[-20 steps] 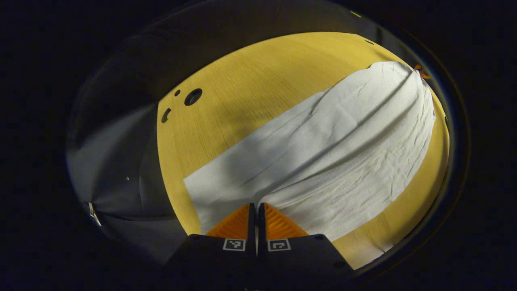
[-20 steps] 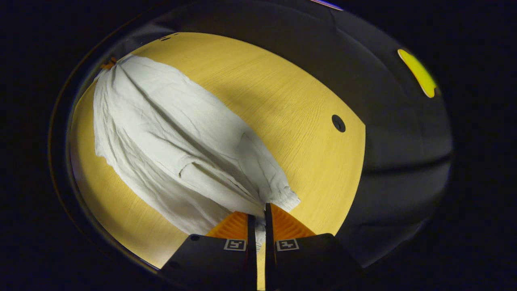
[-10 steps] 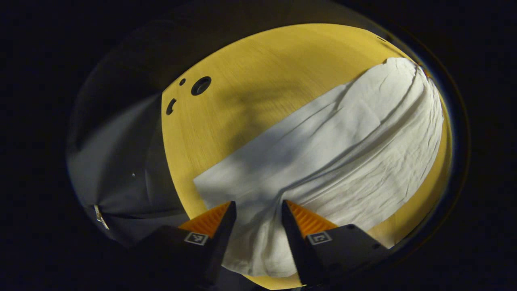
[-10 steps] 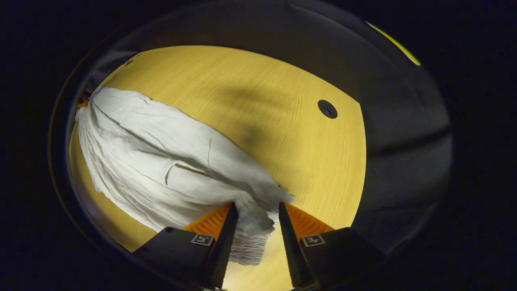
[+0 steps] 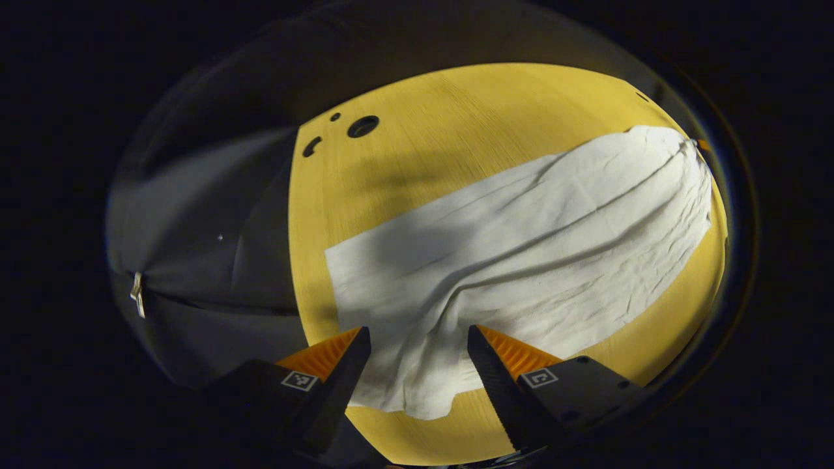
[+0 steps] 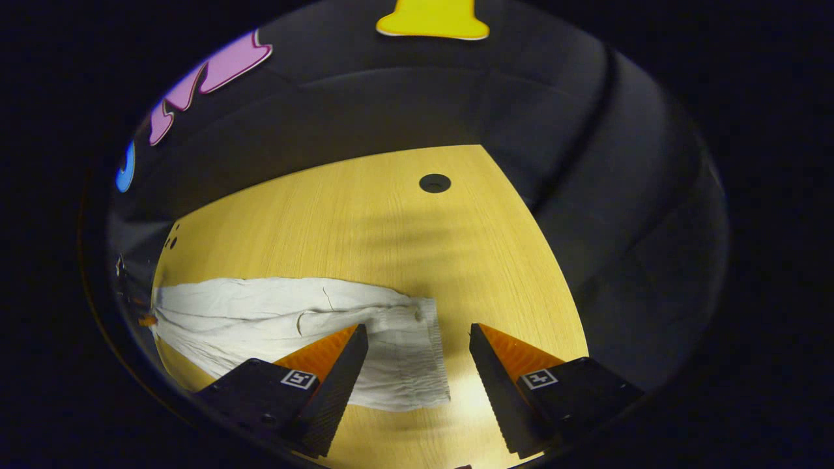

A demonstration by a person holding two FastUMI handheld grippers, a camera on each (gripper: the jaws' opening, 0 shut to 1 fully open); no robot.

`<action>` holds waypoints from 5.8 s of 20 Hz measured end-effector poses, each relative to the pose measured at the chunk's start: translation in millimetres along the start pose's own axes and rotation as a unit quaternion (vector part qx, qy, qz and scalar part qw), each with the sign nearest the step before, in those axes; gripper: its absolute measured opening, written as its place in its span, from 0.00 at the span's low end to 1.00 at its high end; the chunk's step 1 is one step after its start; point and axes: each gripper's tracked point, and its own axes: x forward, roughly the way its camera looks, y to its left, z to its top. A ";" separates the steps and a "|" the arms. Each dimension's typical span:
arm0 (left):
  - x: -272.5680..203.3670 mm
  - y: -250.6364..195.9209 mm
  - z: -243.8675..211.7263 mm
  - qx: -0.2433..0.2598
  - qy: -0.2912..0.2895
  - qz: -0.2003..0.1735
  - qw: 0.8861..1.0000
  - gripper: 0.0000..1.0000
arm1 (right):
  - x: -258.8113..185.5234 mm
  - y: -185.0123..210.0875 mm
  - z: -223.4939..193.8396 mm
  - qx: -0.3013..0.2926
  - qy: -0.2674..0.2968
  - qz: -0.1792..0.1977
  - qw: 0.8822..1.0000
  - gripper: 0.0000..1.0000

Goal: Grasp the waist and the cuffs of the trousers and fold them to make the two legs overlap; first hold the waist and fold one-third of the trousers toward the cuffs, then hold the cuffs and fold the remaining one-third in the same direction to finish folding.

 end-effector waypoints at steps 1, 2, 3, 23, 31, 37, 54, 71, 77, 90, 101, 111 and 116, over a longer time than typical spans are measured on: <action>-8.0 -1.0 -0.9 -0.014 -0.012 -0.005 1.000 0.97 | -4.6 -3.4 -8.3 0.007 -0.005 -0.007 1.000 0.96; -14.5 -4.4 -3.2 -0.028 -0.020 -0.010 0.999 0.97 | -14.1 -5.5 -16.2 0.020 -0.007 -0.012 1.000 0.95; -20.4 -9.7 -7.4 -0.042 -0.026 -0.017 0.999 0.97 | -19.1 -3.9 -25.8 0.044 -0.009 -0.015 0.999 0.96; -71.0 -52.2 -46.6 -0.511 -0.146 -0.161 0.831 0.96 | 17.3 33.8 -63.0 0.472 -0.082 0.006 0.878 0.96; -41.1 -52.2 -52.8 -0.596 -0.121 -0.166 0.777 0.96 | 20.8 21.3 -81.3 0.480 -0.046 -0.085 0.872 0.21; -19.3 -36.8 -33.6 -0.669 -0.118 -0.143 0.720 0.92 | 27.2 18.3 -81.2 0.480 -0.043 -0.070 0.873 0.13; 10.5 -24.8 -18.1 -0.721 -0.115 -0.141 0.669 0.06 | 25.3 17.0 -77.8 0.464 -0.049 -0.064 0.882 0.13; 11.1 -24.1 -20.1 -0.674 -0.101 -0.172 0.711 0.06 | -102.8 122.2 5.2 0.229 -0.222 0.031 0.947 0.13; 11.8 -22.7 -22.6 -0.667 -0.102 -0.181 0.716 0.06 | -135.4 215.2 8.7 0.126 -0.251 0.072 0.957 0.13; 8.8 -20.7 -23.1 -0.665 -0.105 -0.196 0.713 0.06 | -57.4 374.2 -74.9 -0.089 -0.132 0.160 0.974 0.13; 8.2 -18.0 -23.1 -0.695 -0.115 -0.218 0.675 0.09 | -78.3 424.2 -135.9 -0.086 -0.025 0.304 0.948 0.67; -0.9 -10.3 -15.4 -0.703 -0.138 -0.218 0.663 0.06 | -136.9 329.3 -134.7 0.012 -0.033 0.289 0.957 0.79; -28.1 -4.2 -1.8 -0.703 -0.175 -0.219 0.653 0.06 | -155.3 263.2 -135.7 0.045 -0.044 0.254 0.965 0.79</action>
